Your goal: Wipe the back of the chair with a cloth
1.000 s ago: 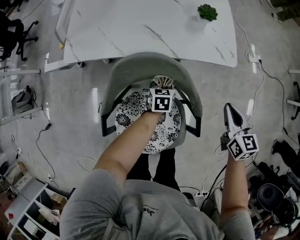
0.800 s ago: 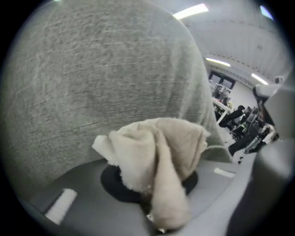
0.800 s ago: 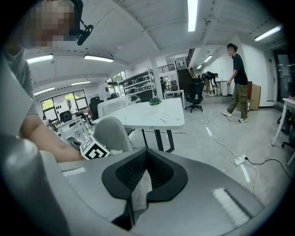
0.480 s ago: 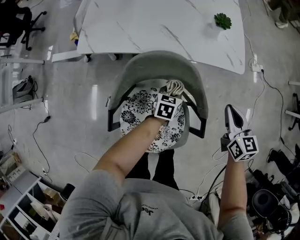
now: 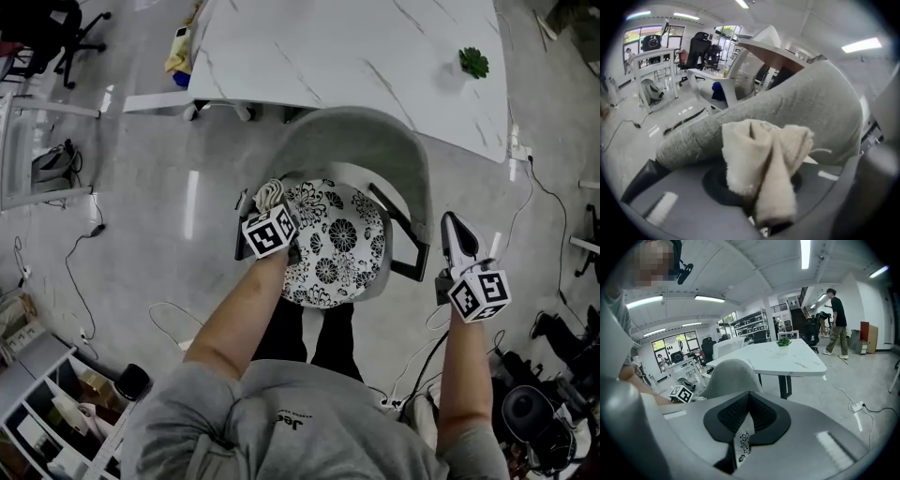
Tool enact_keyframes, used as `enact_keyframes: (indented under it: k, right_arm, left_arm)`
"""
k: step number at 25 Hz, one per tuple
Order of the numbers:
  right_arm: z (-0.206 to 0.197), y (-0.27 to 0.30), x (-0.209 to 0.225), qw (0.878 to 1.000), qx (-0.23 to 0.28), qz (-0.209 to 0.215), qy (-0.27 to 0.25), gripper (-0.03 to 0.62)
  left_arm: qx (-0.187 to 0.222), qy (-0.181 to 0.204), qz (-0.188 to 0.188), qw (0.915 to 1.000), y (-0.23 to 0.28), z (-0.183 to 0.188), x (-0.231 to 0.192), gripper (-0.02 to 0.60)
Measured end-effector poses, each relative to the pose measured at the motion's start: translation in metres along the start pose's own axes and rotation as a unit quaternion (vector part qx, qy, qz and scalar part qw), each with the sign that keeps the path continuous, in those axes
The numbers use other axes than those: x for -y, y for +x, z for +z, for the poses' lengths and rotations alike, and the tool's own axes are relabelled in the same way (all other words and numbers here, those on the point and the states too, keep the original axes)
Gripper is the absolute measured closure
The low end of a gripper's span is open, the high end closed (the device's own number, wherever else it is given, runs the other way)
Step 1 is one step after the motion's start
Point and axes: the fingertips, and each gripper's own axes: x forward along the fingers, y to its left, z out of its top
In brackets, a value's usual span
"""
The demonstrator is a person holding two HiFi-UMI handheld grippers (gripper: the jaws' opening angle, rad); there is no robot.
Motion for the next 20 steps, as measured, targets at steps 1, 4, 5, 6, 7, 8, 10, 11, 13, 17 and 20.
enact_keyframes:
  k: [1,4,5,6,7,8,10,11,13,17,20]
  right_arm:
    - [0.000,0.002,-0.003,1.000,-0.001,0.002,-0.001,0.592]
    - [0.001,0.006,-0.006,1.000,-0.003,0.003,-0.004,0.592]
    - [0.001,0.006,-0.006,1.000,-0.003,0.002,-0.004,0.592]
    - [0.001,0.006,-0.005,1.000,-0.003,0.001,-0.004,0.592]
    - [0.001,0.005,-0.004,1.000,-0.003,0.000,-0.003,0.592]
    - [0.002,0.004,-0.003,1.000,-0.002,-0.001,-0.003,0.592]
    - [0.001,0.003,0.001,1.000,-0.002,-0.003,0.000,0.592]
    - [0.001,0.002,0.004,1.000,-0.001,-0.004,0.002,0.592]
    - [-0.001,0.001,0.010,1.000,0.000,-0.008,0.006,0.593]
    - [-0.004,-0.005,0.025,1.000,0.002,-0.015,0.014,0.592]
    - [-0.006,-0.012,0.040,1.000,0.005,-0.024,0.020,0.592]
  left_arm:
    - [0.001,-0.030,0.002,0.9996,0.002,0.002,-0.002,0.480]
    - [-0.007,-0.110,0.009,0.9938,0.011,0.006,-0.003,0.480]
    - [-0.012,-0.121,0.009,0.9925,0.014,0.007,-0.002,0.479]
    - [-0.018,-0.124,0.009,0.9921,0.017,0.007,-0.001,0.479]
    - [-0.025,-0.122,0.008,0.9922,0.019,0.007,0.001,0.479]
    - [-0.033,-0.118,0.007,0.9925,0.022,0.007,0.002,0.479]
    - [-0.051,-0.109,0.004,0.9927,0.029,0.007,0.008,0.479]
    - [-0.060,-0.102,0.001,0.9929,0.034,0.009,0.013,0.479]
    - [-0.076,-0.075,-0.006,0.9942,0.044,0.013,0.028,0.479]
    - [-0.097,-0.020,-0.024,0.9948,0.062,0.018,0.065,0.479]
    - [-0.106,0.024,-0.041,0.9932,0.073,0.017,0.102,0.479]
